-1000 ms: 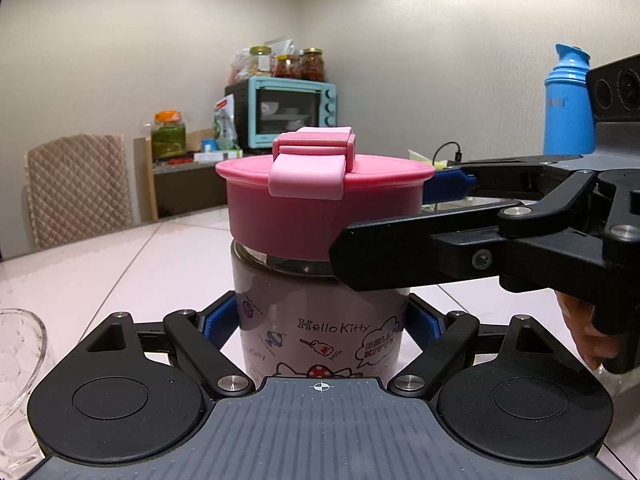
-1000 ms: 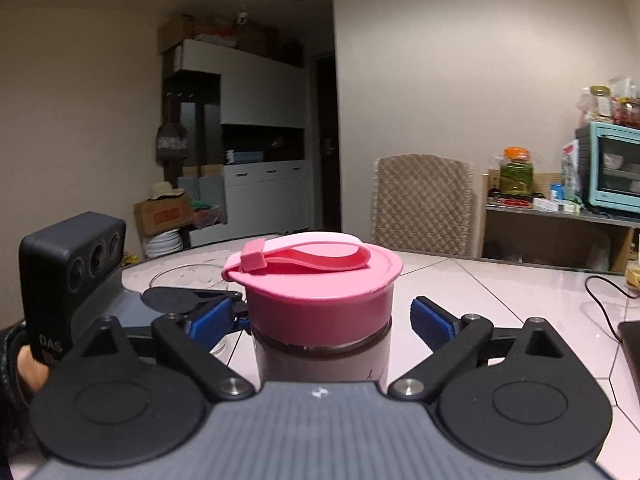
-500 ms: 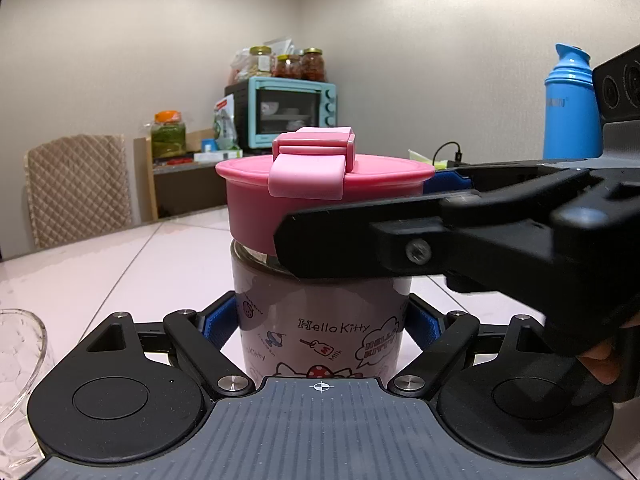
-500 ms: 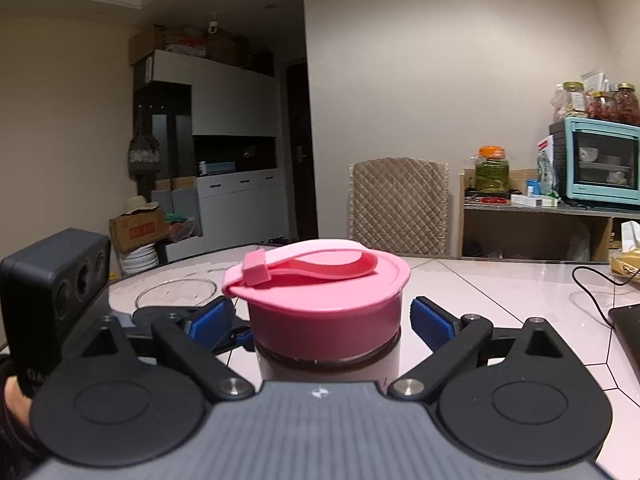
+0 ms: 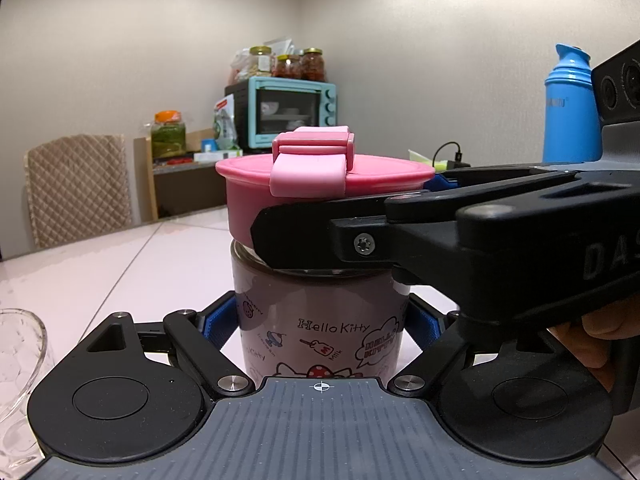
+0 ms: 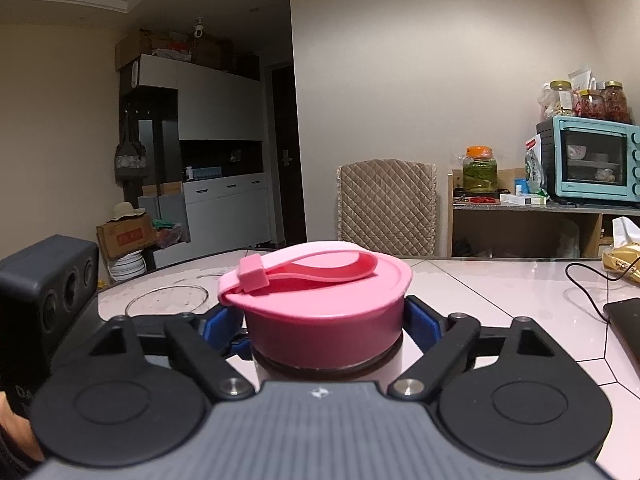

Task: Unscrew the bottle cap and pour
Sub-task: 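Regrip the pink cap with the right gripper and twist it, then twist the pink cap with the right gripper, then open and rotate back, then regrip the pink cap with the right gripper and twist it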

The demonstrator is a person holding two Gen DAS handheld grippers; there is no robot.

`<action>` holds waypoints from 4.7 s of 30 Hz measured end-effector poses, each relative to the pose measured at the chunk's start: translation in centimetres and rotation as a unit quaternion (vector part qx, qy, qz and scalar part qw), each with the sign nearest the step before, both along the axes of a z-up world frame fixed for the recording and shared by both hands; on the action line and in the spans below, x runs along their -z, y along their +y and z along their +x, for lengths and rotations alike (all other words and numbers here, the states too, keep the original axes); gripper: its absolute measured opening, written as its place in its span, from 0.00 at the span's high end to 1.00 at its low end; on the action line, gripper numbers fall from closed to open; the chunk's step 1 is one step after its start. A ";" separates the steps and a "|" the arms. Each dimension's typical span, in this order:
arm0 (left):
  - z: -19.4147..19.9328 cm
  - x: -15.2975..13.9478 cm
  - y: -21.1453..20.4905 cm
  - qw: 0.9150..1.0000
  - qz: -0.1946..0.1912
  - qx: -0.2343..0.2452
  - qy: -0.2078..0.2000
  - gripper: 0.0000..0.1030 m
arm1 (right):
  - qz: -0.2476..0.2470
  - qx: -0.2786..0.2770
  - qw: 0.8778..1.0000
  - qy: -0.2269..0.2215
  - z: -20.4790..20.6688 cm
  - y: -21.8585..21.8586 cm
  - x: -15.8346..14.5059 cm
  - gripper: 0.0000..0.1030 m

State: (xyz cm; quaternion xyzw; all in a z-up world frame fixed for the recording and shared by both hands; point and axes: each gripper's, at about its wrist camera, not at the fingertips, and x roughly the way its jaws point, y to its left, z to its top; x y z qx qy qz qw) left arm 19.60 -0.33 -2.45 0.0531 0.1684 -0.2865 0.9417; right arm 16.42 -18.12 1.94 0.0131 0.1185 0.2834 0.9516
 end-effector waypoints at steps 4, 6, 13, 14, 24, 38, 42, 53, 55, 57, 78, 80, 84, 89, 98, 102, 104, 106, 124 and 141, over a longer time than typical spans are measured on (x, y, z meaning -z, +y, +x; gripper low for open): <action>0.0 0.0 0.0 1.000 0.000 0.000 0.000 0.13 | -0.013 -0.029 0.999 -0.004 0.4 -0.5 -0.2 0.17; 0.0 0.0 0.1 1.000 0.000 0.000 0.000 0.13 | -0.017 -0.055 0.998 -0.006 0.9 -1.1 -0.3 0.17; 0.1 0.0 0.1 1.000 0.000 0.000 0.000 0.13 | -0.022 -0.178 0.984 0.004 3.7 -3.8 -0.8 0.17; 0.1 0.0 0.1 1.000 0.000 0.000 0.000 0.13 | -0.025 -0.193 0.981 0.004 4.1 -4.0 -0.9 0.17; 0.1 0.0 0.1 1.000 -0.001 0.001 0.001 0.13 | -0.033 -0.208 0.978 0.007 4.3 -3.8 -1.9 0.11; 0.1 0.0 0.0 1.000 -0.001 0.001 0.001 0.13 | -0.012 -0.078 0.997 -0.008 0.0 -2.2 -1.6 0.04; 0.1 -0.1 0.0 1.000 -0.001 0.001 0.001 0.13 | -0.016 -0.056 0.998 -0.012 -0.2 -1.7 -1.3 0.04; 0.1 -0.1 0.0 1.000 -0.001 0.001 0.001 0.13 | -0.011 -0.037 0.999 -0.008 0.0 -0.9 -0.7 0.04; 0.1 -0.1 0.0 1.000 -0.001 0.001 0.001 0.13 | -0.014 -0.030 0.999 -0.009 -0.1 -0.7 -0.7 0.04; 0.1 -0.1 0.1 1.000 -0.001 0.001 0.001 0.13 | -0.017 -0.022 1.000 -0.008 -0.2 -0.3 -0.7 0.04; 0.2 -0.1 0.0 1.000 -0.001 0.001 0.001 0.13 | -0.009 0.013 1.000 -0.005 -0.4 0.9 -0.3 0.09; 0.2 -0.1 0.1 1.000 -0.001 0.001 0.001 0.13 | -0.012 0.010 1.000 -0.006 -0.5 1.0 -0.3 0.13; 0.2 -0.1 0.1 1.000 -0.001 0.001 0.001 0.13 | -0.014 0.002 1.000 -0.006 -0.6 1.0 -0.2 0.17; 0.2 -0.1 0.1 1.000 -0.001 0.001 0.001 0.13 | -0.013 -0.019 1.000 -0.004 -0.4 0.5 -0.3 0.17; 0.2 -0.1 0.1 1.000 -0.001 0.001 0.001 0.13 | -0.013 -0.129 0.992 -0.005 1.9 -2.1 -0.4 0.17; 0.2 -0.1 0.1 1.000 -0.001 0.001 0.001 0.13 | -0.020 -0.192 0.981 0.001 3.6 -3.2 -0.9 0.17; 0.2 -0.1 0.1 1.000 -0.001 0.001 0.001 0.13 | -0.021 -0.220 0.975 0.007 4.4 -3.5 -1.3 0.17; 0.2 -0.1 0.1 1.000 -0.001 0.001 0.001 0.13 | -0.022 -0.240 0.971 0.011 5.0 -3.8 -1.6 0.17; 0.2 -0.1 0.1 1.000 -0.001 0.001 0.001 0.13 | -0.018 -0.079 0.997 -0.008 0.4 -2.0 -2.6 0.04; 0.3 -0.1 0.1 1.000 -0.001 0.001 0.001 0.13 | -0.004 0.000 1.000 -0.020 0.1 1.1 -0.6 0.04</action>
